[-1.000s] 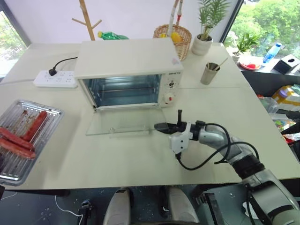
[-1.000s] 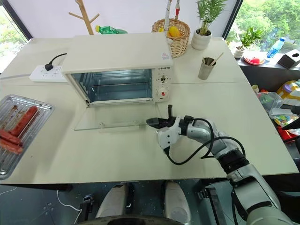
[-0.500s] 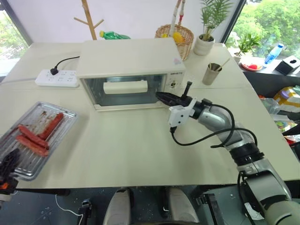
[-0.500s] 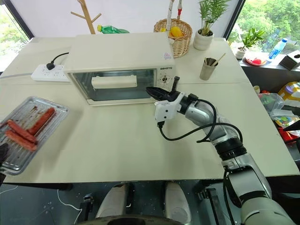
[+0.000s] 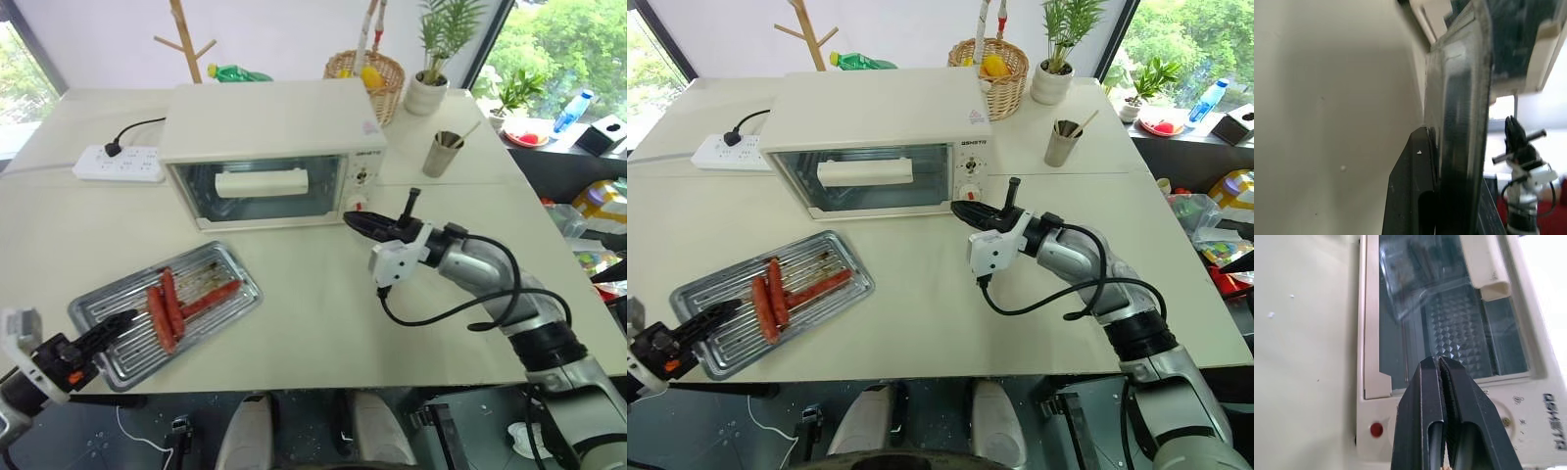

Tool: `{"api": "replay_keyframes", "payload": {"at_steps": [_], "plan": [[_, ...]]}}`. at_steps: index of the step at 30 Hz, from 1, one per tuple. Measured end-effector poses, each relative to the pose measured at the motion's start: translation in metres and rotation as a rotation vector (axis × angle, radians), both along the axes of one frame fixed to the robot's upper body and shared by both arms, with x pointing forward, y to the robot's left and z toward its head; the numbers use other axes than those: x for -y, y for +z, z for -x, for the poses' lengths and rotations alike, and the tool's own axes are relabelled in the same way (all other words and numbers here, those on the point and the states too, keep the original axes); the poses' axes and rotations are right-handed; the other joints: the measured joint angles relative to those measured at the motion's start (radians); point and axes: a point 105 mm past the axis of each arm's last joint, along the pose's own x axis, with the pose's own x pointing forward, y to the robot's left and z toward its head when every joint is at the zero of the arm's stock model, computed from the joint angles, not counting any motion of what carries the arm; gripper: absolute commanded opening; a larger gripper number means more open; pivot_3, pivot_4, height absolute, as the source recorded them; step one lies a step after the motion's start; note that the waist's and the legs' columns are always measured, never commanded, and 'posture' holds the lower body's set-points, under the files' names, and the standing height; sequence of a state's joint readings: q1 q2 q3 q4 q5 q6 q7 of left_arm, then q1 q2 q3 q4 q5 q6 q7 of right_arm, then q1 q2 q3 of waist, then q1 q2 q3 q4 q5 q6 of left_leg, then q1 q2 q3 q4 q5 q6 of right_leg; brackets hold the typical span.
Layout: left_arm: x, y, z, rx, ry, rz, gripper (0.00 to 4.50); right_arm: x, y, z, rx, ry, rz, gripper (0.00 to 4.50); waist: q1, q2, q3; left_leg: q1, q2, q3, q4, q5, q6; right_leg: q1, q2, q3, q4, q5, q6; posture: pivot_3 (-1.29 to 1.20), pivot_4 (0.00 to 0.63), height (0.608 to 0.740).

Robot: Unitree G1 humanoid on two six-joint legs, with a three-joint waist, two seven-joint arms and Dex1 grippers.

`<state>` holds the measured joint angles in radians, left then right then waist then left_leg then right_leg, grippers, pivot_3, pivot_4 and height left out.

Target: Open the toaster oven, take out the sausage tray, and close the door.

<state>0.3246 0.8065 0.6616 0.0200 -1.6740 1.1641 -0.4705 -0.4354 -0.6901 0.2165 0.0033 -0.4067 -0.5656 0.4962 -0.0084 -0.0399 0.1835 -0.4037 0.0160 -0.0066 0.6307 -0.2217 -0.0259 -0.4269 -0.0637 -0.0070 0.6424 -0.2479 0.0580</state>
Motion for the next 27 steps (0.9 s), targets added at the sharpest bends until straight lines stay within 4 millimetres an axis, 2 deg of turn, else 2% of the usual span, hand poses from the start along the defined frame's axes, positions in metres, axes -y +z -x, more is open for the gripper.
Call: {"api": "replay_keyframes", "payload": {"at_steps": [7,10,15,18,20,22,25,27], "plan": [[0.048,-0.005,-0.049,0.005,-0.303,-0.048,0.0,0.017,-0.017,0.028,-0.1,-0.02,0.027,0.11,0.011,0.001,0.0,-0.001,-0.001,0.001,0.0,0.0,0.0,0.001,0.0,-0.001,-0.001,0.0,0.0,0.0,0.15,0.74],[0.059,-0.009,-0.067,0.004,-0.375,-0.082,0.0,0.024,-0.014,0.032,-0.098,-0.063,0.016,0.11,0.015,0.001,0.0,-0.001,-0.001,0.001,0.0,0.0,0.0,0.001,0.001,-0.001,-0.001,0.0,0.0,0.0,0.15,0.74],[0.071,-0.016,-0.086,0.004,-0.444,-0.088,0.0,0.035,-0.018,0.039,-0.111,-0.131,0.012,0.11,0.026,0.001,-0.001,-0.002,-0.002,0.0,0.0,0.0,0.0,0.001,0.0,-0.001,-0.002,0.0,0.001,0.0,0.15,0.74],[0.074,-0.021,-0.092,-0.01,-0.483,-0.125,0.94,0.038,-0.024,0.046,-0.123,-0.153,0.028,0.0,0.027,0.001,-0.001,-0.002,-0.003,0.0,0.001,0.0,0.0,0.002,-0.001,-0.001,-0.004,0.0,0.001,0.0,0.15,0.74],[0.074,-0.027,-0.093,-0.033,-0.511,-0.158,1.98,0.04,-0.026,0.049,-0.125,-0.168,0.035,0.0,0.022,0.002,-0.001,-0.002,-0.004,0.0,0.001,0.0,0.0,0.002,-0.001,0.0,-0.004,0.0,0.001,0.0,0.15,0.74],[0.078,-0.022,-0.094,-0.01,-0.546,-0.143,3.01,0.043,-0.028,0.05,-0.131,-0.181,0.036,0.0,0.022,0.003,-0.002,-0.002,-0.003,0.0,0.001,0.0,0.0,0.002,-0.001,0.0,-0.004,0.0,0.001,0.0,0.15,0.74],[0.08,-0.018,-0.094,0.008,-0.582,-0.124,4.46,0.042,-0.028,0.051,-0.124,-0.184,0.039,0.0,0.023,0.011,-0.006,-0.001,-0.004,0.0,0.001,0.0,0.0,0.003,-0.001,0.0,-0.004,0.0,0.001,0.0,0.15,0.74],[0.08,-0.017,-0.094,0.015,-0.591,-0.121,4.46,0.043,-0.028,0.051,-0.124,-0.188,0.038,0.0,0.022,0.015,-0.009,0.001,-0.004,0.0,0.001,0.0,0.0,0.006,-0.001,0.0,-0.004,0.0,0.001,0.0,0.15,0.74]]}}
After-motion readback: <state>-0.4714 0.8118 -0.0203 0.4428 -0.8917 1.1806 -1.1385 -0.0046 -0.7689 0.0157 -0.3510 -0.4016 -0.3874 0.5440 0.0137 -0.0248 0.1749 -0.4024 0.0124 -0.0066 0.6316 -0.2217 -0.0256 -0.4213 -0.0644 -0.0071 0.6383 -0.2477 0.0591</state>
